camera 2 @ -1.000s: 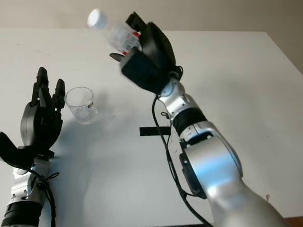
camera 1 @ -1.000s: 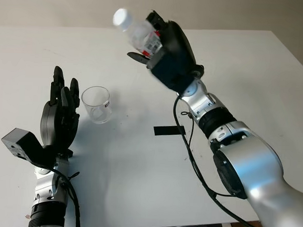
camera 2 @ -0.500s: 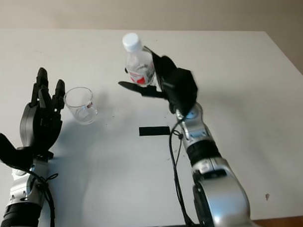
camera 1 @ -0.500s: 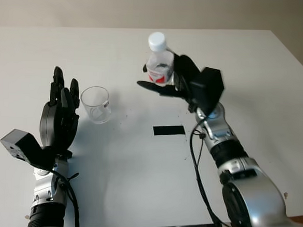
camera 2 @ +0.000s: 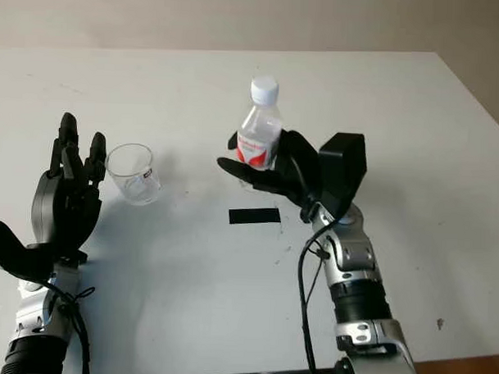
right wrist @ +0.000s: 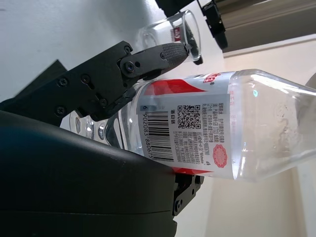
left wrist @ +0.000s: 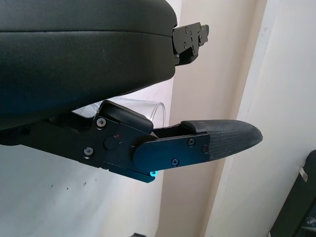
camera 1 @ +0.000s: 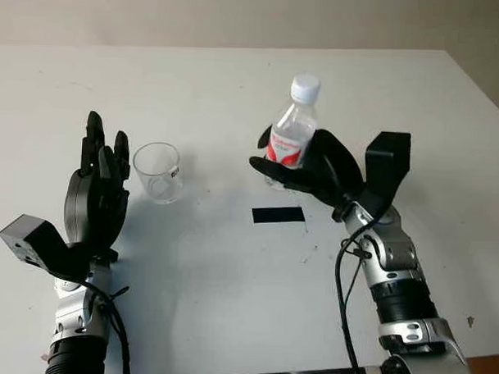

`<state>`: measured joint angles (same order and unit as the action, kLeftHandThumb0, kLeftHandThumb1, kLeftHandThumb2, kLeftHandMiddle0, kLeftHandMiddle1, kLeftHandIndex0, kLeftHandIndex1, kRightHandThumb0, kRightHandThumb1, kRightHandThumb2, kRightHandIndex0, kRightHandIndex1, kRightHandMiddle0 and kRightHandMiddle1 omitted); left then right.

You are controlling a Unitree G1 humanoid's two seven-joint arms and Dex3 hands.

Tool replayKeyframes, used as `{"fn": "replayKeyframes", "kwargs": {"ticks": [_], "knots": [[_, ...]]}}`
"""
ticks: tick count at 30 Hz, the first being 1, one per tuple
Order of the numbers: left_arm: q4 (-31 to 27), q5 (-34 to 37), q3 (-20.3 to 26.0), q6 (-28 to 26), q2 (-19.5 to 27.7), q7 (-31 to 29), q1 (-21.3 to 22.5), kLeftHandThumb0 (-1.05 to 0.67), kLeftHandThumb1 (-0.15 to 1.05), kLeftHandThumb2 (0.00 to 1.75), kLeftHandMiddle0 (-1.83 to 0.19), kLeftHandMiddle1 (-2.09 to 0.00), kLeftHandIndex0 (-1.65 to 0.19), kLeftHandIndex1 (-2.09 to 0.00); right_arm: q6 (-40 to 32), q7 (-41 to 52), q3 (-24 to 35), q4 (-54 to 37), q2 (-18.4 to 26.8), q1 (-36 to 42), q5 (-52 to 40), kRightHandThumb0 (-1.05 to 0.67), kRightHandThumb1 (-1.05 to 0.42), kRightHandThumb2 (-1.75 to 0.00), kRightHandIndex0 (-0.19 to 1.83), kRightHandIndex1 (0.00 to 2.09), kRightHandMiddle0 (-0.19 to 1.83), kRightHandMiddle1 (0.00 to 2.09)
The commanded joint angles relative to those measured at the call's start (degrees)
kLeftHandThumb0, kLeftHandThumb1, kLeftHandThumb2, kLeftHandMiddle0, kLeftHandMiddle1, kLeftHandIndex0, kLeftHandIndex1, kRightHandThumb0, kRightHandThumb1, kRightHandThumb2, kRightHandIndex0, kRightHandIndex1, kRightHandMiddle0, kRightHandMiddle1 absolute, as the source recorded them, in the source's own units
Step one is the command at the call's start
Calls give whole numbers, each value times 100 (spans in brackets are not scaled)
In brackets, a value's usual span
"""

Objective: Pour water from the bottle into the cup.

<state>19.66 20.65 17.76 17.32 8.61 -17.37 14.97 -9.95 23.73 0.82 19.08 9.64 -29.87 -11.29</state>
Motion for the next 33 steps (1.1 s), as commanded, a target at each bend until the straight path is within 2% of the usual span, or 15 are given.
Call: {"fn": "replayKeyframes", "kwargs": {"ticks": [1, 16, 33], "knots": [[25, 40, 14, -16, -10, -41, -120, -85, 105, 55, 3, 0, 14, 0, -12, -43, 29, -177, 10, 46, 22, -25, -105, -31, 110, 209, 40, 209], [-123, 7, 19, -116, -6, 47, -195, -87, 105, 55, 5, 0, 16, 0, -43, -308, -62, -38, -47, 351, 243, -25, -105, -31, 116, 209, 26, 209], [-191, 18, 15, -118, -39, 63, -257, -87, 105, 55, 4, 0, 16, 0, 111, -332, -166, 341, -60, 520, 521, -21, -105, -32, 118, 209, -3, 209]]}}
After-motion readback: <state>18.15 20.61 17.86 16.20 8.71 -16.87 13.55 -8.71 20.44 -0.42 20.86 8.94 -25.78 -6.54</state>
